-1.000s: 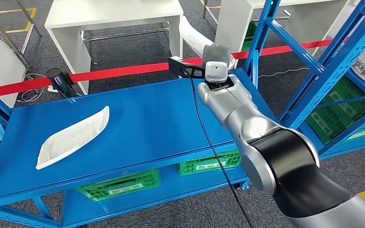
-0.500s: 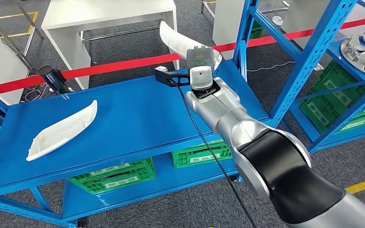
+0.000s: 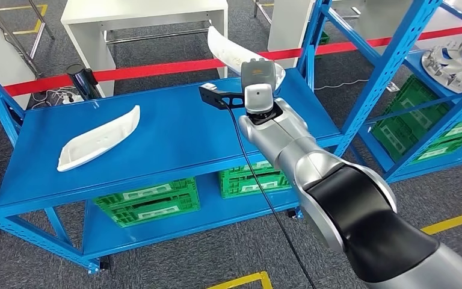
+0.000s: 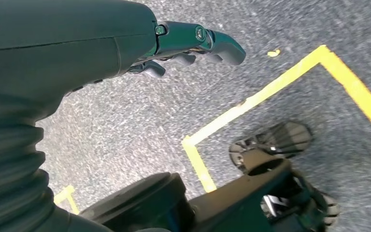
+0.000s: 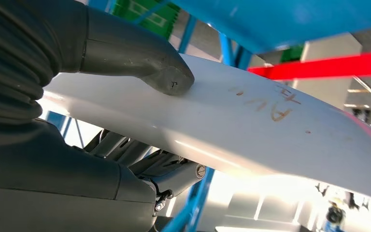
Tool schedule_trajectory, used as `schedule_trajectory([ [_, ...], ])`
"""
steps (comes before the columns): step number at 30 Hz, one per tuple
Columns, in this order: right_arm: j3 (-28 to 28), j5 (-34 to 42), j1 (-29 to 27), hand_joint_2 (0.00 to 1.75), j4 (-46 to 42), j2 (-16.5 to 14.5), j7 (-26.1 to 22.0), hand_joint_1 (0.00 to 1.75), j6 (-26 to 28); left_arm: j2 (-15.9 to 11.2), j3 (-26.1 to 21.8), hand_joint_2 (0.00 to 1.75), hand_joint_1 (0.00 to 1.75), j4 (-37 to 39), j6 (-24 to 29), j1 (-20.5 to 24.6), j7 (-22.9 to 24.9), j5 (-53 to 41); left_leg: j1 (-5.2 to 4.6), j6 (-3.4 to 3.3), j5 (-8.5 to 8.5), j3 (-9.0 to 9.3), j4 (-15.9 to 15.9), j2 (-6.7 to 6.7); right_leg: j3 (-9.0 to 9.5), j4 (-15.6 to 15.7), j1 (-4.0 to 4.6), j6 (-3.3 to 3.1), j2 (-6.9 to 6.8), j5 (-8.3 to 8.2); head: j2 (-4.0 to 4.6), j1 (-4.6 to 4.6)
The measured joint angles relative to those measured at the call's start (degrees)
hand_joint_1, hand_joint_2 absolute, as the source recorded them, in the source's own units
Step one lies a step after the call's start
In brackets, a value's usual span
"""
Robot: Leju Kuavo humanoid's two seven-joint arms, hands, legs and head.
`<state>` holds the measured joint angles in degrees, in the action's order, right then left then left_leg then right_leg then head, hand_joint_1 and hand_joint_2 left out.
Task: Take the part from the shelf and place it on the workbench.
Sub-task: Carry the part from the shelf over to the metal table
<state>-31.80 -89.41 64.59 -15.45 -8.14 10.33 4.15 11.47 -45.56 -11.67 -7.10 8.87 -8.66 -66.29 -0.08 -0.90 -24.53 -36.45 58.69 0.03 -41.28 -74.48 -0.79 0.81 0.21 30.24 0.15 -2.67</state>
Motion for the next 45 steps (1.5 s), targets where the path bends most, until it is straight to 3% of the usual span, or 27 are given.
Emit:
schedule_trajectory([
  [1,0.0,0.0,0.0,1.75,0.0,0.1,0.0,1.75,0.0,0.0,0.1,1.75,0.0,0.0,0.0,0.0,0.0,0.0,-0.06,0.07,0.49,-0.82,0.3,0.0,2.71,3.2,0.15,-0.36,0.0,-1.13,0.0,0.0],
  [3,0.0,0.1,0.1,1.75,0.0,0.2,0.1,1.75,0.0,0.1,0.2,1.75,0.0,0.0,0.0,0.1,0.0,-0.1,-0.22,0.48,1.35,-1.96,0.7,0.01,8.29,11.1,0.58,-1.11,-0.03,-0.74,0.0,0.03],
  [5,0.0,0.1,0.2,1.75,-0.1,0.3,0.1,1.75,0.0,0.1,0.4,1.75,0.0,0.0,0.0,0.2,0.0,-0.1,-0.17,1.13,2.27,-2.26,0.6,0.07,10.39,14.9,0.96,-1.51,0.0,0.33,0.0,-0.07],
  [7,0.0,0.2,0.3,1.75,-0.1,0.3,0.1,1.75,0.1,0.1,0.5,1.75,0.0,0.0,0.0,0.3,0.0,-0.1,-0.14,1.83,2.93,-2.5,0.3,0.0,9.85,15.5,0.79,-1.89,-0.06,-0.76,0.0,-0.21],
  [8,0.0,0.3,0.3,1.75,-0.1,0.3,0.1,1.75,0.1,0.1,0.5,1.75,0.0,0.0,0.0,0.3,0.0,-0.1,-0.14,2.16,2.15,-2.91,0.7,-0.09,9.42,15.8,0.59,-2.2,-0.14,-1.48,0.0,-0.15],
  [10,0.0,0.3,0.3,1.75,-0.1,0.3,0.1,1.75,0.0,0.1,0.5,1.75,0.0,0.0,0.0,0.2,0.0,-0.1,0.11,2.8,-2.54,-4.33,4.8,-0.21,8.13,16.1,0.2,-2.68,-0.29,-3.01,0.0,0.02],
  [12,0.0,0.3,0.2,1.75,-0.1,0.3,0.1,1.75,0.0,0.0,0.5,1.75,0.0,0.0,0.0,0.2,0.0,-0.1,0.47,3.42,-7.64,-5.83,12.3,-0.18,6.44,16.1,0.11,-2.79,-0.29,-4.39,0.0,0.14],
  [13,0.0,0.2,0.2,1.75,-0.1,0.3,0.1,1.75,0.0,0.0,0.5,1.75,0.0,0.0,0.0,0.2,0.0,-0.1,0.63,3.65,-8.43,-6.03,15.3,-0.17,5.61,16.1,0.07,-2.71,-0.3,-5.05,0.0,0.14],
  [15,0.0,0.1,0.1,1.75,-0.1,0.3,0.1,1.75,0.0,-0.1,0.5,1.75,0.0,0.0,0.0,0.2,0.0,0.0,0.87,3.97,-6.43,-4.11,16.2,-0.17,3.96,16.0,-0.09,-2.35,-0.31,-6.29,0.0,0.14],
  [17,0.0,0.1,0.1,1.75,-0.1,0.3,0.1,1.75,0.0,-0.1,0.5,1.75,0.0,0.0,0.0,0.3,0.0,0.0,1.09,4.22,-4.6,1.58,9.5,-0.17,2.5,15.5,-0.25,-1.75,-0.31,-7.32,0.0,0.16],
  [19,0.0,0.1,0.1,1.75,-0.1,0.4,0.1,1.75,0.1,-0.1,0.5,1.75,0.0,-0.1,0.0,0.4,0.0,0.0,0.98,3.84,-5.81,6.57,2.1,-0.33,1.67,15.2,-0.23,-1.0,-0.34,-8.26,0.0,0.09],
  [20,0.0,0.1,0.1,1.75,-0.1,0.4,0.1,1.75,0.1,-0.1,0.5,1.75,0.0,-0.1,0.0,0.4,0.0,0.0,0.81,3.44,-6.57,7.53,0.4,-0.43,1.49,15.2,-0.19,-0.62,-0.37,-8.82,0.0,0.07],
  [22,0.0,0.1,0.1,1.75,-0.1,0.6,0.1,1.75,0.1,-0.1,0.5,1.75,0.0,-0.1,0.0,0.4,0.0,0.0,0.69,2.23,-5.9,6.85,0.0,-0.42,1.22,15.6,-0.3,0.12,-0.36,-9.79,0.0,0.06],
  [23,0.0,0.1,0.1,1.75,-0.1,0.8,0.1,1.75,0.0,-0.1,0.5,1.75,0.0,-0.1,0.0,0.4,0.0,0.0,0.71,1.66,-5.28,6.45,-0.1,-0.34,0.84,15.4,-0.38,0.44,-0.32,-9.32,0.0,0.09],
  [25,0.0,0.1,0.1,1.75,0.0,1.1,0.2,1.75,0.0,0.0,0.5,1.75,0.0,-0.1,0.0,0.4,0.1,0.0,0.82,0.64,-3.78,5.09,-0.2,-0.15,-0.7,11.5,-0.47,0.86,-0.24,-4.86,0.0,0.0],
  [27,0.0,0.1,0.1,1.75,0.0,1.3,0.3,1.75,0.0,0.0,0.6,1.75,0.0,-0.1,0.0,0.5,0.2,0.0,0.66,0.15,-2.34,3.19,-0.1,-0.11,-2.68,3.7,-0.32,1.07,-0.22,0.84,0.0,-0.13],
  [28,0.0,0.0,0.1,1.75,0.0,1.3,0.3,1.75,-0.1,0.0,0.6,1.75,0.0,-0.1,0.0,0.5,0.3,0.0,0.56,0.09,-1.67,2.29,0.0,-0.09,-3.19,0.2,-0.24,1.08,-0.22,2.04,0.0,-0.13],
  [30,0.0,0.0,0.1,1.75,0.0,1.4,0.2,1.75,-0.2,0.0,0.6,1.75,0.0,-0.1,0.0,0.5,0.4,0.1,0.39,0.09,-0.41,0.49,0.2,-0.06,-1.75,-1.6,-0.07,0.79,-0.22,0.64,0.0,-0.13],
  [32,0.0,0.0,0.2,1.75,0.0,1.4,0.1,1.75,-0.3,0.0,0.6,1.75,0.0,-0.1,0.0,0.5,0.5,0.1,0.26,0.24,0.72,-1.04,0.5,-0.06,3.59,4.1,0.25,0.0,-0.19,-1.48,0.0,-0.12],
  [34,0.1,0.0,0.5,1.75,0.0,1.4,0.1,1.75,-0.3,0.1,0.6,1.75,0.0,-0.1,0.0,0.6,0.6,0.2,0.11,0.74,1.79,-1.92,0.6,-0.09,9.31,12.2,0.72,-0.86,-0.18,-0.53,0.0,-0.11],
  [35,0.1,0.0,0.6,1.75,-0.1,1.4,0.1,1.75,-0.3,0.2,0.6,1.75,0.0,-0.1,0.0,0.6,0.7,0.3,0.12,1.08,2.33,-2.11,0.5,-0.1,10.8,14.7,0.92,-1.17,-0.18,0.19,0.0,-0.19],
  [37,0.1,-0.1,0.7,1.75,-0.1,1.3,0.0,1.75,-0.3,0.2,0.6,1.75,0.0,-0.1,0.0,0.7,0.8,0.4,0.14,1.84,3.45,-2.26,0.0,-0.13,10.86,15.8,1.06,-1.62,-0.22,-0.22,0.0,-0.32],
  [39,0.2,0.1,0.6,1.75,-0.1,1.3,-0.3,1.75,-0.1,0.1,0.6,1.75,0.0,-0.1,0.0,0.6,0.8,0.5,0.17,2.47,1.92,-3.08,0.9,-0.22,10.0,16.2,0.73,-2.34,-0.45,-1.59,0.0,-0.34],
  [42,0.7,1.1,0.4,1.75,-0.1,1.2,-1.7,1.75,1.4,0.1,0.6,1.75,0.0,0.0,0.0,0.7,0.8,0.5,0.48,3.31,-6.45,-5.49,10.0,-0.25,7.58,16.5,0.38,-2.92,-0.58,-3.92,0.0,-0.15],
  [43,0.9,1.6,0.3,1.75,-0.1,1.2,-2.5,1.75,2.0,0.1,0.6,1.75,0.0,0.0,0.0,0.8,0.7,0.5,0.57,3.54,-8.23,-5.94,13.5,-0.25,6.63,16.4,0.38,-2.91,-0.58,-4.67,0.0,-0.13],
  [44,1.2,1.9,0.1,1.75,-0.1,1.2,-3.2,1.75,2.7,0.1,0.6,1.75,0.0,0.0,0.0,0.9,0.7,0.6,0.63,3.7,-8.53,-5.89,15.9,-0.25,5.7,16.4,0.37,-2.84,-0.58,-5.38,0.0,-0.13],
  [45,1.5,2.3,-0.3,1.75,-0.1,1.2,-4.1,1.75,3.5,0.1,0.6,1.75,0.0,0.0,0.0,1.0,0.8,0.6,0.66,3.8,-7.5,-5.03,16.6,-0.24,4.77,16.4,0.36,-2.72,-0.6,-6.1,0.0,-0.13],
])
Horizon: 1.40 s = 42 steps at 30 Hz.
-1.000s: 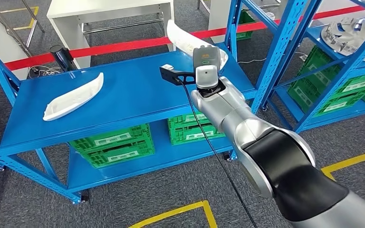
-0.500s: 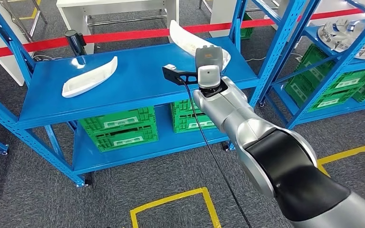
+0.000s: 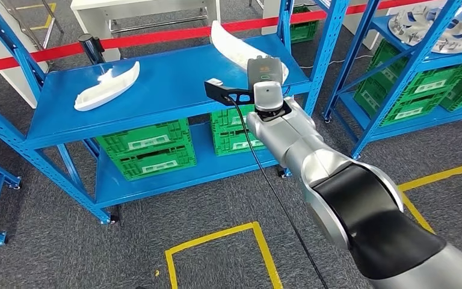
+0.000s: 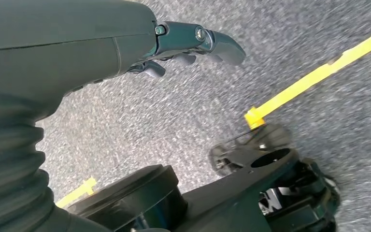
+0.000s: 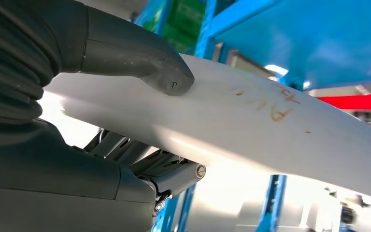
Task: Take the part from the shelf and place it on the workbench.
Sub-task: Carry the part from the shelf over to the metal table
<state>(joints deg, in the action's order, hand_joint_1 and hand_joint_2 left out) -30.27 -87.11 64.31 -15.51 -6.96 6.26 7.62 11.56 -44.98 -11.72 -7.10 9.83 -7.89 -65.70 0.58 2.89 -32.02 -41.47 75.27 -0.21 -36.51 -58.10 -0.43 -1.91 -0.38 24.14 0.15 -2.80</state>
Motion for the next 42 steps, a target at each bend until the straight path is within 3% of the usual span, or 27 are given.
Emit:
schedule_trajectory([
  [2,0.7,0.8,-1.0,1.75,0.0,0.0,-1.9,1.75,2.0,0.0,0.0,1.75,0.0,0.0,0.0,0.1,0.1,0.0,0.05,-0.07,3.05,4.61,-4.5,0.0,-1.62,-0.2,-0.02,0.38,-0.04,-1.32,0.0,0.0],
  [4,1.6,1.6,-2.2,1.75,-0.2,-0.2,-3.5,1.75,4.3,0.0,0.0,1.75,0.0,0.0,0.0,0.3,0.2,0.0,-0.17,-0.59,2.49,10.76,-12.7,-0.05,-2.8,-0.5,0.07,0.98,-0.12,-2.49,0.0,-0.03],
  [6,2.1,2.1,-2.9,1.75,-0.3,-0.4,-4.6,1.75,5.8,0.0,0.1,1.75,0.0,0.0,0.0,0.5,0.2,0.0,-0.56,-1.39,1.01,13.06,-17.0,-0.14,-3.3,-0.3,0.06,1.64,-0.21,-3.71,0.0,-0.08],
  [8,2.7,2.8,-3.6,1.75,-0.3,-0.6,-6.1,1.75,7.3,0.0,0.1,1.75,0.0,0.0,0.0,0.4,0.3,0.0,-0.55,-2.42,1.84,12.22,-17.3,-0.06,-3.61,-0.1,-0.04,2.3,-0.18,-4.28,0.0,-0.05],
  [9,3.1,3.3,-4.1,1.75,-0.3,-0.6,-7.0,1.75,8.2,0.1,0.2,1.75,0.0,0.0,0.0,0.4,0.3,0.0,-0.47,-3.0,2.51,11.75,-17.4,0.03,-4.07,-0.9,-0.07,2.64,-0.08,-3.09,0.0,-0.07],
  [11,3.8,4.0,-4.9,1.75,-0.4,-0.7,-8.7,1.75,10.0,0.1,0.3,1.75,0.0,0.0,0.0,0.4,0.3,0.0,-0.32,-3.83,4.09,10.25,-17.5,0.21,-5.84,-6.0,-0.16,3.21,0.13,2.32,0.0,-0.09],
  [13,4.4,4.7,-5.6,1.75,-0.7,-1.1,-10.0,1.75,11.2,0.1,0.4,1.75,0.0,0.0,0.0,0.3,0.3,0.0,-0.38,-4.07,5.65,8.25,-17.4,0.23,-7.64,-14.1,-0.14,3.57,0.19,7.32,0.0,-0.14],
  [14,4.7,5.4,-6.1,1.75,-0.9,-1.4,-11.0,1.75,11.9,0.1,0.4,1.75,0.0,0.0,0.0,0.3,0.2,0.1,-0.41,-4.08,6.38,7.24,-17.3,0.24,-7.84,-17.1,-0.14,3.61,0.21,7.95,0.0,-0.14],
  [15,5.1,6.4,-6.7,1.75,-1.2,-1.7,-12.4,1.75,12.8,0.1,0.4,1.75,0.0,0.0,0.0,0.2,0.2,0.2,-0.42,-4.02,7.05,6.29,-17.1,0.23,-7.17,-18.3,-0.13,3.55,0.21,7.17,0.0,-0.15],
  [17,6.2,8.9,-7.9,1.75,-2.5,-2.8,-16.1,1.75,14.5,0.1,0.4,1.75,0.0,0.0,0.0,0.1,0.0,0.7,-0.43,-3.73,8.26,4.45,-16.8,0.23,-2.8,-14.6,-0.05,3.08,0.23,4.38,0.0,-0.17],
  [19,6.9,11.3,-9.1,1.75,-4.6,-4.3,-20.0,1.75,15.4,0.1,0.4,1.75,0.0,0.0,0.0,0.1,-0.1,1.3,-0.56,-3.17,9.28,3.08,-16.4,0.36,3.59,-6.2,0.25,2.28,0.3,4.97,0.0,-0.14],
  [20,7.1,12.4,-9.9,1.75,-6.0,-5.0,-21.9,1.75,15.4,0.1,0.4,1.75,0.0,0.0,0.0,0.0,-0.2,1.6,-0.58,-2.83,9.76,2.78,-16.3,0.45,5.69,-2.9,0.43,1.92,0.35,5.95,0.0,-0.14],
  [21,7.1,13.8,-11.0,1.75,-7.7,-5.7,-23.5,1.75,15.2,0.1,0.3,1.75,0.0,0.0,0.0,0.0,-0.3,1.8,-0.55,-2.46,10.29,2.67,-16.5,0.55,6.8,-0.9,0.62,1.58,0.37,6.75,0.0,-0.13],
  [23,6.6,16.9,-14.4,1.75,-12.2,-6.6,-25.5,1.75,13.9,0.1,0.3,1.75,0.0,0.0,0.0,-0.2,-0.6,2.3,-0.39,-1.7,10.97,2.65,-16.8,0.48,6.58,0.0,0.68,0.85,0.18,6.13,0.0,-0.19],
  [25,4.9,20.6,-18.8,1.75,-18.1,-6.9,-25.8,1.75,12.2,0.0,0.3,1.75,0.0,0.0,0.0,-0.7,-0.8,2.8,-0.26,-0.98,8.13,1.74,-14.9,0.3,5.71,0.3,0.45,-0.07,-0.14,4.83,0.0,-0.09],
  [27,2.6,24.2,-23.2,1.75,-24.6,-6.8,-25.4,1.75,10.8,-0.2,0.2,1.75,0.0,0.0,0.0,-1.2,-1.0,3.3,-0.05,-0.36,2.25,0.09,-8.8,0.25,4.28,0.4,0.31,-0.55,-0.22,3.49,0.0,0.07],
  [28,1.3,25.8,-25.3,1.75,-27.6,-6.5,-25.2,1.75,10.4,-0.3,0.2,1.75,0.0,0.0,0.0,-1.3,-1.1,3.5,0.02,-0.12,0.05,-0.56,-5.1,0.26,3.42,0.3,0.3,-0.56,-0.21,2.83,0.0,0.1],
  [29,-0.1,27.2,-27.2,1.75,-30.4,-6.1,-25.0,1.75,10.2,-0.4,0.1,1.75,0.0,0.0,0.0,-1.4,-1.2,3.7,0.05,0.05,-0.77,-0.75,-2.1,0.26,2.56,0.3,0.31,-0.5,-0.21,2.19,0.0,0.1],
  [31,-2.8,29.5,-30.6,1.75,-35.6,-5.0,-24.6,1.75,10.0,-0.6,-0.1,1.75,0.0,0.0,0.0,-1.6,-1.3,4.0,0.06,0.15,1.15,1.27,-1.0,0.26,0.77,0.0,0.29,-0.27,-0.25,0.98,0.0,0.1],
  [32,-4.0,30.4,-31.9,1.75,-37.9,-4.5,-24.5,1.75,10.0,-0.6,-0.1,1.75,0.0,0.0,0.0,-1.7,-1.4,4.1,0.07,0.09,2.62,3.68,-3.4,0.26,-0.09,-0.2,0.27,-0.11,-0.24,0.43,0.0,0.1],
  [33,-5.0,31.1,-33.1,1.75,-40.0,-4.2,-24.4,1.75,10.0,-0.7,-0.2,1.75,0.0,0.0,0.0,-1.7,-1.4,4.1,0.03,-0.07,2.96,6.84,-7.4,0.23,-0.85,-0.4,0.28,0.12,-0.21,-0.05,0.0,0.1],
  [35,-6.3,32.7,-35.0,1.75,-44.0,-3.5,-24.4,1.75,10.0,-0.8,-0.2,1.75,0.0,-0.1,0.0,-1.7,-1.5,4.2,-0.26,-0.76,1.58,11.99,-14.9,0.07,-1.75,-0.8,0.36,0.72,-0.23,-0.91,0.0,0.04],
  [36,-6.9,33.5,-36.0,1.75,-45.8,-3.1,-24.5,1.75,10.0,-0.9,-0.2,1.75,0.0,-0.1,0.0,-1.7,-1.5,4.2,-0.47,-1.19,0.73,13.12,-16.9,-0.01,-1.89,-0.8,0.37,1.06,-0.27,-1.37,0.0,0.04],
  [38,-8.1,35.0,-38.1,1.75,-49.2,-2.1,-24.8,1.75,10.1,-0.9,-0.4,1.75,0.0,-0.1,0.0,-1.8,-1.4,4.5,-0.54,-2.23,1.12,12.79,-17.7,0.06,-1.98,-0.6,0.28,1.78,-0.31,-2.1,0.0,0.08],
  [39,-8.8,35.6,-39.1,1.75,-50.7,-1.5,-24.9,1.75,10.1,-1.0,-0.5,1.75,0.0,-0.1,0.0,-1.9,-1.4,4.6,-0.46,-2.83,1.58,12.49,-17.7,0.15,-2.3,-1.0,0.21,2.12,-0.21,-1.56,0.0,0.08],
  [40,-9.4,36.1,-40.2,1.75,-52.1,-0.9,-25.0,1.75,10.1,-1.0,-0.6,1.75,0.0,-0.1,0.0,-1.9,-1.4,4.8,-0.33,-3.38,2.14,12.04,-17.9,0.24,-2.9,-2.2,0.17,2.43,-0.08,-0.03,0.0,0.03],
  [42,-10.3,36.9,-42.0,1.75,-54.3,0.2,-25.1,1.75,10.2,-1.0,-0.7,1.75,0.0,-0.1,0.0,-2.0,-1.3,4.9,-0.24,-4.0,3.32,10.82,-17.9,0.33,-5.05,-8.1,0.1,2.87,0.14,5.22,0.0,-0.08],
])
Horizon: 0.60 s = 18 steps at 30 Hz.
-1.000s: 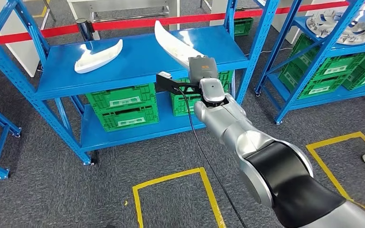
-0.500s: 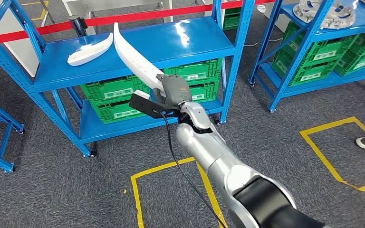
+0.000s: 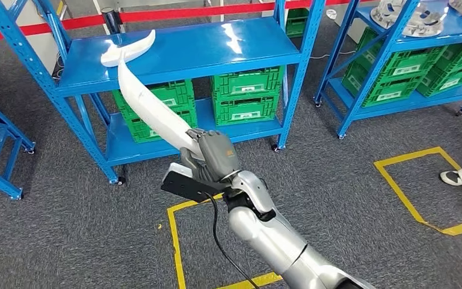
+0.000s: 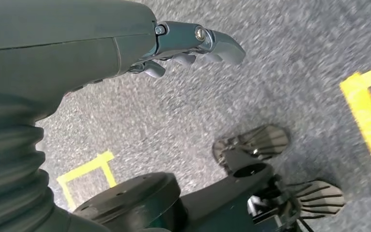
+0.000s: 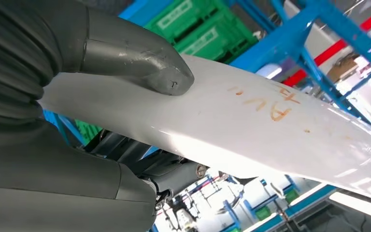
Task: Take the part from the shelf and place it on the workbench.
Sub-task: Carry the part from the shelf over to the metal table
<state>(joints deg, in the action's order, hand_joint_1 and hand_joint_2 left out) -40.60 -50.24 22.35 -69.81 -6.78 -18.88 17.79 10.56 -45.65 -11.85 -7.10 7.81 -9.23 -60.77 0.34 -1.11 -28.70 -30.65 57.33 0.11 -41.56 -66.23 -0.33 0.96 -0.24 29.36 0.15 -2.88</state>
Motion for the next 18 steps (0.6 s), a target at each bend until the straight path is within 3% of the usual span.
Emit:
schedule_trajectory([
  [1,-0.4,0.3,-0.8,1.75,-0.8,0.4,-0.1,1.75,0.1,0.0,0.0,1.75,0.0,0.0,0.0,-0.1,0.0,0.0,-0.02,-0.06,0.57,-0.76,0.1,0.02,-1.11,-3.9,-0.02,0.16,0.03,2.29,0.0,-0.03],
  [2,-0.8,0.6,-1.5,1.75,-1.5,0.8,-0.2,1.75,0.1,-0.1,-0.1,1.75,0.0,0.0,0.0,-0.2,0.0,0.1,-0.04,-0.05,1.12,-1.5,0.1,0.07,-1.78,-7.2,-0.03,0.26,0.05,3.48,0.0,-0.03],
  [3,-1.1,0.8,-2.2,1.75,-2.1,1.1,-0.3,1.75,0.1,-0.1,-0.2,1.75,0.0,0.0,0.0,-0.3,0.0,0.1,-0.05,-0.01,1.61,-2.21,0.2,0.12,-1.63,-9.0,-0.03,0.28,0.06,3.46,0.0,-0.04],
  [4,-1.4,1.0,-2.9,1.75,-2.7,1.4,-0.4,1.75,0.1,-0.1,-0.3,1.75,0.0,0.0,0.0,-0.4,0.0,0.2,-0.06,0.07,2.04,-2.86,0.4,0.15,-0.28,-8.5,-0.03,0.2,0.06,2.42,0.0,-0.04],
  [6,-1.9,1.3,-3.7,1.75,-3.6,1.7,-0.5,1.75,0.1,-0.1,-0.5,1.75,0.0,0.0,0.0,-0.5,0.0,0.4,-0.07,0.36,2.79,-3.93,0.8,0.15,5.35,-1.6,0.04,-0.29,0.08,0.33,0.0,-0.04],
  [8,-2.4,1.4,-4.1,1.75,-4.5,1.9,-0.7,1.75,0.2,-0.1,-0.5,1.75,0.0,0.0,0.0,-0.5,-0.1,0.6,-0.17,0.94,3.42,-4.6,1.3,0.15,10.35,5.8,0.3,-0.95,0.13,0.31,0.0,0.0],
  [9,-2.5,1.4,-4.2,1.75,-4.9,1.9,-0.7,1.75,0.2,-0.1,-0.6,1.75,0.0,0.0,0.0,-0.5,-0.2,0.7,-0.18,1.3,3.73,-4.76,1.3,0.16,11.38,7.5,0.43,-1.23,0.17,0.67,0.0,-0.03],
  [12,-2.7,1.5,-4.7,1.75,-5.4,2.1,-0.8,1.75,0.2,-0.2,-0.8,1.75,0.0,0.0,0.0,-0.6,-0.6,0.9,-0.17,2.41,4.14,-5.24,1.3,0.09,10.99,8.5,0.33,-2.19,0.11,-0.03,0.0,-0.16],
  [14,-2.8,1.5,-5.0,1.75,-5.7,2.2,-0.8,1.75,0.2,-0.3,-0.9,1.75,0.0,0.0,0.0,-0.8,-0.8,1.0,-0.14,2.96,1.2,-6.57,4.1,-0.03,10.22,9.0,0.02,-2.85,0.02,-1.0,0.0,0.07],
  [16,-2.8,1.8,-5.4,1.75,-5.9,2.2,-0.8,1.75,0.2,-0.4,-1.0,1.75,0.0,0.0,0.0,-0.8,-0.9,1.0,0.0,3.46,-3.72,-8.77,11.0,-0.08,9.1,9.1,-0.01,-3.12,0.0,-1.94,0.0,0.32],
  [17,-2.8,2.2,-5.7,1.75,-5.9,2.3,-0.8,1.75,0.2,-0.4,-1.1,1.75,0.0,0.0,0.0,-0.9,-0.8,1.0,0.04,3.67,-5.24,-9.6,14.4,-0.08,8.52,9.0,0.0,-3.11,-0.04,-2.36,0.0,0.34],
  [18,-2.8,2.8,-6.0,1.75,-5.9,2.3,-0.9,1.75,0.2,-0.4,-1.2,1.75,0.0,0.0,0.0,-0.9,-0.7,1.0,0.07,3.78,-5.48,-9.73,16.5,-0.07,7.93,8.9,0.02,-3.07,-0.09,-2.77,0.0,0.34],
])
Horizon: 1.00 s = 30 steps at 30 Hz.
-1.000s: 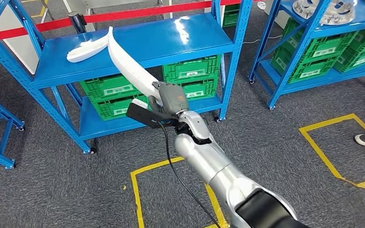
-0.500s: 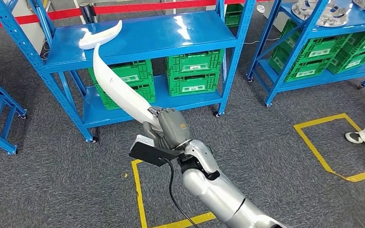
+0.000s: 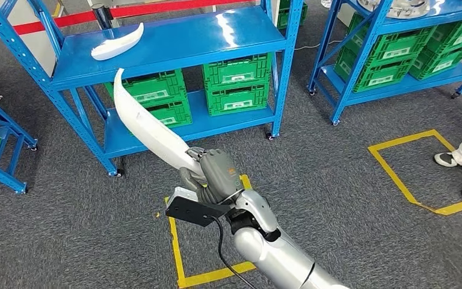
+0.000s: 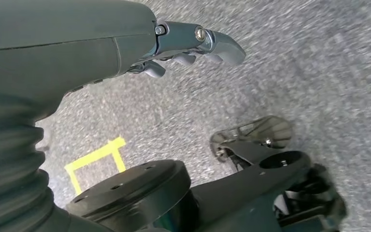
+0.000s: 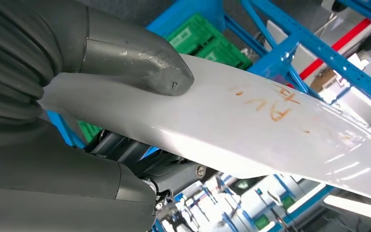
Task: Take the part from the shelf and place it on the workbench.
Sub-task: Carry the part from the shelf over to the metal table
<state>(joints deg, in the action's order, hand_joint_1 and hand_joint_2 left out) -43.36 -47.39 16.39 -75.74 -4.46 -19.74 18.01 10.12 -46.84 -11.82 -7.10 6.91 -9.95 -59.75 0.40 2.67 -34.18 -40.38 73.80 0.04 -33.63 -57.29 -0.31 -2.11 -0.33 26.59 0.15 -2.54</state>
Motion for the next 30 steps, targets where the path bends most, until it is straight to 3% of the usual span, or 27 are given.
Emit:
schedule_trajectory([
  [1,0.0,0.7,-0.3,1.75,0.0,0.1,0.0,1.75,0.0,0.0,-0.1,1.75,0.0,0.0,0.0,0.0,0.1,0.0,0.01,0.01,0.9,0.85,-0.1,0.0,-0.54,-0.1,0.0,0.07,-0.03,-0.35,0.0,0.0],
  [3,0.2,2.4,-0.8,1.75,-0.1,0.2,-0.2,1.75,0.0,-0.1,-0.1,1.75,0.0,0.0,0.0,0.0,0.3,-0.1,0.01,-0.26,3.66,5.6,-6.3,0.0,-1.42,-0.4,0.0,0.36,-0.05,-0.92,0.0,0.0],
  [5,0.7,3.9,-1.2,1.75,-0.3,0.3,-0.3,1.75,-0.1,-0.2,-0.1,1.75,0.0,0.0,0.0,0.1,0.3,-0.3,-0.2,-0.8,4.21,10.66,-14.1,-0.06,-1.94,-0.7,0.13,0.89,-0.07,-1.41,0.0,-0.03],
  [6,0.9,4.5,-1.3,1.75,-0.5,0.3,-0.3,1.75,-0.1,-0.3,-0.1,1.75,0.0,0.0,0.0,0.1,0.4,-0.4,-0.32,-1.1,3.9,11.77,-16.1,-0.09,-2.07,-0.8,0.2,1.19,-0.1,-1.67,0.0,-0.02],
  [7,1.2,4.8,-1.5,1.75,-0.7,0.3,-0.4,1.75,-0.2,-0.3,-0.1,1.75,0.0,0.0,0.0,0.1,0.4,-0.4,-0.37,-1.33,3.68,12.02,-16.9,-0.11,-2.2,-0.8,0.34,1.33,-0.11,-1.74,0.0,-0.04],
  [10,1.7,5.1,-2.3,1.75,-1.4,0.4,-0.6,1.75,-0.1,-0.3,-0.1,1.75,0.0,0.0,0.0,0.0,0.4,-0.6,-0.44,-1.95,3.92,11.46,-17.1,-0.07,-2.33,-0.7,0.46,0.28,-0.09,-1.95,0.0,-0.05],
  [11,1.8,5.1,-2.5,1.75,-1.6,0.4,-0.6,1.75,-0.1,-0.3,-0.1,1.75,0.0,0.0,0.0,0.0,0.4,-0.6,-0.55,-2.17,4.01,11.28,-17.0,-0.04,-2.35,-0.5,0.39,0.22,-0.09,-2.22,0.0,-0.05],
  [14,2.2,5.0,-3.5,1.75,-2.3,0.5,-0.6,1.75,-0.1,-0.3,-0.1,1.75,0.0,0.0,0.0,0.0,0.2,-0.6,-0.66,-2.57,4.2,10.82,-16.7,0.0,-2.44,-0.2,0.28,1.39,-0.06,-2.91,0.0,-0.07],
  [17,2.6,4.7,-4.3,1.75,-3.1,0.5,-0.6,1.75,0.0,-0.3,-0.1,1.75,0.0,0.0,0.0,0.0,0.1,-0.6,-0.69,-2.72,4.29,10.59,-16.5,0.03,-2.55,-0.1,0.25,1.84,0.0,-3.24,0.0,-0.07],
  [30,3.3,3.0,-6.1,1.75,-5.2,0.5,-0.6,1.75,0.0,-0.3,-0.1,1.75,0.0,0.0,0.0,0.0,0.1,-0.6,-0.71,-2.74,4.3,10.31,-16.5,0.02,-2.96,-0.2,0.24,1.99,-0.01,-3.27,0.0,-0.05],
])
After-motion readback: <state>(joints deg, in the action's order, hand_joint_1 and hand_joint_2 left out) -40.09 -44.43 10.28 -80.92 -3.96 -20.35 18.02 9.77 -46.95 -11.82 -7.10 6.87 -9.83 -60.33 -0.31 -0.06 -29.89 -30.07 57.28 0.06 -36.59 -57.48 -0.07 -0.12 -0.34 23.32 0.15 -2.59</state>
